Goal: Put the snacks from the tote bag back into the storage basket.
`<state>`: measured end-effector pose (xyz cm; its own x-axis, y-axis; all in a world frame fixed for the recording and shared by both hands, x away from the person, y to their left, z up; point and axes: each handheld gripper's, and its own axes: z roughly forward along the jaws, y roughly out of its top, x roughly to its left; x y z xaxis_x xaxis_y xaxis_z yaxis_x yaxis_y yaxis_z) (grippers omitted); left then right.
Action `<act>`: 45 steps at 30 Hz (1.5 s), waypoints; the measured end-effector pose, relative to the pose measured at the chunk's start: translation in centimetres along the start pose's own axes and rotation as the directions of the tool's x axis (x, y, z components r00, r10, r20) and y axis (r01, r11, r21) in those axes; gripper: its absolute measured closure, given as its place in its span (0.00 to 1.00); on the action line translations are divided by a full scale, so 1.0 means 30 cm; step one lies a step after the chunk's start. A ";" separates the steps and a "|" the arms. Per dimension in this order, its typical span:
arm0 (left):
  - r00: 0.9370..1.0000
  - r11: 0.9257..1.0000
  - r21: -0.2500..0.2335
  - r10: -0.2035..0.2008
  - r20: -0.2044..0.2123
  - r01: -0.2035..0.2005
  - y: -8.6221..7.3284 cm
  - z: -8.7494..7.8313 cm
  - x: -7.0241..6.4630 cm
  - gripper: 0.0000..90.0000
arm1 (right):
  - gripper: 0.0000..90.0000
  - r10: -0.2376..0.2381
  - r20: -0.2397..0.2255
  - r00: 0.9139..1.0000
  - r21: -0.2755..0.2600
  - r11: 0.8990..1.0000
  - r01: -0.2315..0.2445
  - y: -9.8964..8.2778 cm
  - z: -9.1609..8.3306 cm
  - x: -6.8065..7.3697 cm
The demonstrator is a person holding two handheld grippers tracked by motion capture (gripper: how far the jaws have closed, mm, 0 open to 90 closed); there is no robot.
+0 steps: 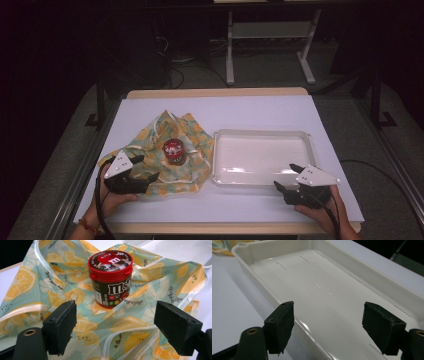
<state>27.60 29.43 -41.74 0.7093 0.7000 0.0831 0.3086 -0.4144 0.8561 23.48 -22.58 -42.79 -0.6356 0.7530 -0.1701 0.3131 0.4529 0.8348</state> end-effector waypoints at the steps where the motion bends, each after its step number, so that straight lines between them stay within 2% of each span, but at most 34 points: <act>1: 1.000 1.000 0.001 0.004 0.001 -0.004 0.002 0.002 0.000 0.20 | 0.28 -0.002 -0.002 1.000 -0.001 1.000 0.002 0.000 0.001 0.001; 5: 1.000 1.000 0.019 0.000 0.001 0.000 0.005 0.008 0.000 0.20 | 0.28 -0.002 -0.001 1.000 -0.001 1.000 0.002 0.000 -0.002 0.001; 11: 1.000 1.000 0.011 -0.018 0.005 0.018 0.010 0.001 0.009 0.20 | 0.28 -0.002 -0.003 1.000 0.001 1.000 0.002 0.000 -0.002 0.002; 24: 1.000 1.000 0.000 -0.012 0.012 0.012 0.025 0.005 0.007 0.20 | 0.28 -0.007 -0.005 1.000 0.000 1.000 0.007 0.001 0.000 0.002; 45: 1.000 1.000 0.005 0.008 0.028 -0.008 0.077 0.046 0.016 0.20 | 0.28 -0.010 -0.008 1.000 0.004 1.000 0.010 0.000 0.004 0.004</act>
<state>29.52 28.01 -40.44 0.7296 0.6797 0.0757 0.3059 -0.4233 0.8528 23.49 -22.43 -42.87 -0.6443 0.7447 -0.1739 0.3100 0.4623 0.8308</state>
